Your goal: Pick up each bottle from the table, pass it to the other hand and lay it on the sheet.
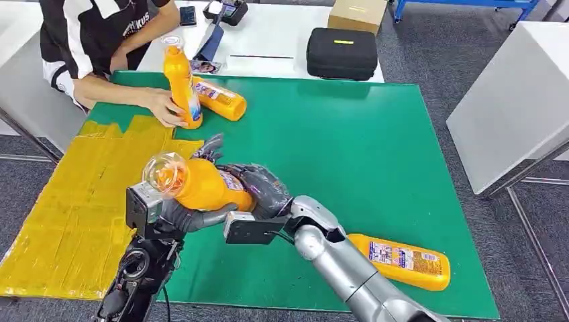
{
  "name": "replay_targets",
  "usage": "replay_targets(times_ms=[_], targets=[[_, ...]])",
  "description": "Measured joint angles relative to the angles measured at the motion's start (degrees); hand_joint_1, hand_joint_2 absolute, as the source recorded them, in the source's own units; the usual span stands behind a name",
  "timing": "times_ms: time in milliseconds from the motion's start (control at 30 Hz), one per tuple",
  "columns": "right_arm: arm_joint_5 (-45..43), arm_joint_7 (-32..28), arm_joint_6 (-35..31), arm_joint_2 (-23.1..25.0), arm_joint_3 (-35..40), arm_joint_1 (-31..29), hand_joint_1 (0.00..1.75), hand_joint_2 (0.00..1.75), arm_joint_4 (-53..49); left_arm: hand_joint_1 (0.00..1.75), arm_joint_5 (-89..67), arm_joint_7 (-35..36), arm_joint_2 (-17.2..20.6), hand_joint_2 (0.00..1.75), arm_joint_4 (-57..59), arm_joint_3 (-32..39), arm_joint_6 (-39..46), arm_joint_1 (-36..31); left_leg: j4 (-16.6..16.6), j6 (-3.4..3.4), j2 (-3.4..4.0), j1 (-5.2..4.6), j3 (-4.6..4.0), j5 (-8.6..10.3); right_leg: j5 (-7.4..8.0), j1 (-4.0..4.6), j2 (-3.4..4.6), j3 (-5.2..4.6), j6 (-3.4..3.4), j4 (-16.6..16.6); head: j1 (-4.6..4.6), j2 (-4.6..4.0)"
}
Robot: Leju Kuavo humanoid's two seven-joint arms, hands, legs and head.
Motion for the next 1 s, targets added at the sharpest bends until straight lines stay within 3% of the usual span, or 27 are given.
replay_targets(times_ms=[433,467,1000], targets=[[-0.79,0.17,-0.04,-0.44,1.14,-0.16,1.75,1.75,0.22,1.75,0.52,-0.07,0.07,1.75,-0.35,0.66,-0.26,0.74,0.0,0.0,0.0,0.0,0.0,0.0,0.01,0.0,0.01,0.0,0.0,0.0,0.0,0.0],[-0.87,0.2,-0.15,-0.44,1.14,-0.08,0.0,1.75,0.2,1.75,0.5,-0.3,0.07,1.75,-0.35,0.68,-0.24,0.74,0.0,0.0,0.0,0.0,0.0,0.0,0.0,0.0,0.0,0.0,-0.01,0.0,0.0,0.0],[-1.9,2.23,-9.69,-1.07,0.18,8.05,0.0,1.75,-7.98,1.75,-3.69,-3.08,0.83,1.75,-1.4,2.25,4.23,1.22,0.0,0.01,-0.03,0.0,-0.03,-0.01,0.01,0.0,-0.02,0.02,-0.01,0.0,0.02,0.0]])
